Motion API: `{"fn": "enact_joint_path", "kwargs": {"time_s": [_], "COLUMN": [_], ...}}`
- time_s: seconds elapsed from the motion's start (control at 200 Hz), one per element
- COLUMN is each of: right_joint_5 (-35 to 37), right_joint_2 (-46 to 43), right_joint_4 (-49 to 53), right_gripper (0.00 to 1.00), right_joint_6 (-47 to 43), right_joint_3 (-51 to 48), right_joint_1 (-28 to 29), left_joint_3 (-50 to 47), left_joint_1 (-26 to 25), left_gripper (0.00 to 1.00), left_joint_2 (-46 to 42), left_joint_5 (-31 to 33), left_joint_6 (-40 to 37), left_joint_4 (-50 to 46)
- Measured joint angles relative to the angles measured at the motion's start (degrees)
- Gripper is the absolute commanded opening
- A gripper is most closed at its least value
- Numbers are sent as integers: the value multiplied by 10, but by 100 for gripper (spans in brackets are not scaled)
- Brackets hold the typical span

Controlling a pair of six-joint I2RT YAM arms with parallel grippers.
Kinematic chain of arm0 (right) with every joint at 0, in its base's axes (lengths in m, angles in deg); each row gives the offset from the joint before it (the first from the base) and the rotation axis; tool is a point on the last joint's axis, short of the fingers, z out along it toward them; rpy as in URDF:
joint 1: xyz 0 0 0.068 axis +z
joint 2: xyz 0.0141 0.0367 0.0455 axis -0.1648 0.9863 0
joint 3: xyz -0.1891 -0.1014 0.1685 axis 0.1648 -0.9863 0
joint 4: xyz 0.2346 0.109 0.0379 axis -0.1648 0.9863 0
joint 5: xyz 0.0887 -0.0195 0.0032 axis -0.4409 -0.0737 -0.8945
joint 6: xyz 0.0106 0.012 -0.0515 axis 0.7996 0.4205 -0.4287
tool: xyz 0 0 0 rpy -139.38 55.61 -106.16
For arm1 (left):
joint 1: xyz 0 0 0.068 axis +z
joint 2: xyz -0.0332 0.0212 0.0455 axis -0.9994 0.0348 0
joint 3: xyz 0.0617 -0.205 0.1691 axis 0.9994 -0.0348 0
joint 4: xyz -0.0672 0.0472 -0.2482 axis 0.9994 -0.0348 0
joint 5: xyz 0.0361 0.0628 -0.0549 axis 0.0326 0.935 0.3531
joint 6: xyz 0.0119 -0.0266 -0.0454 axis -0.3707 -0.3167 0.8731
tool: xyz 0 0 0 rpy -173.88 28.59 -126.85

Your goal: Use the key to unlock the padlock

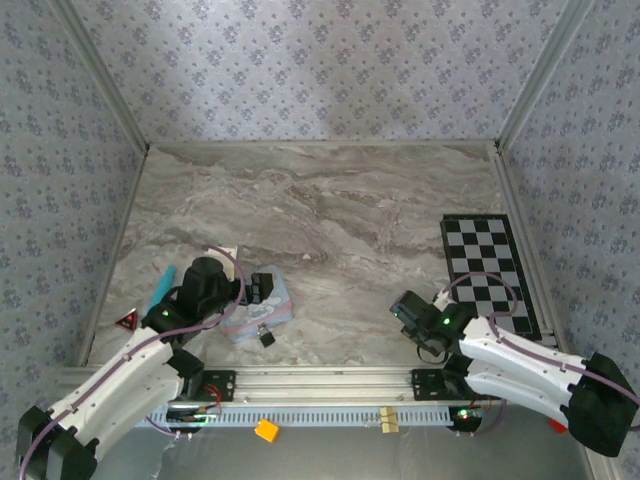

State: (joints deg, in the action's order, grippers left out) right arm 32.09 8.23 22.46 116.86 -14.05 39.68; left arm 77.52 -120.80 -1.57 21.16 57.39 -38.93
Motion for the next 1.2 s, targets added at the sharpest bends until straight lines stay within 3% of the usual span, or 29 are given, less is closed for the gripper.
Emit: {"fn": "enact_joint_path", "kwargs": {"time_s": [0.345,0.58,0.72,0.91,1.199], "right_joint_5": [0,-18,-43,-78,-140], "right_joint_2": [-46,-90,-102,-105,-60], "right_joint_4": [-18,-90,-158,-290,-521], "right_gripper": [13,7,0,0,0], "right_joint_6": [5,-3,-7,-21,-32], "right_joint_3": [-9,-13,-18,-33,-37], "right_joint_1": [4,-3,-16,-45,-101], "left_joint_3": [0,0,0,3,83], "left_joint_1": [0,0,0,-5,-83], "left_gripper": [100,100,100,100,99], "left_joint_2": [7,9,8,9,56], "left_joint_5": [9,21,23,-2,-47], "left_joint_6": [0,-4,-1,39,91], "left_joint_4": [0,5,11,27,91]}}
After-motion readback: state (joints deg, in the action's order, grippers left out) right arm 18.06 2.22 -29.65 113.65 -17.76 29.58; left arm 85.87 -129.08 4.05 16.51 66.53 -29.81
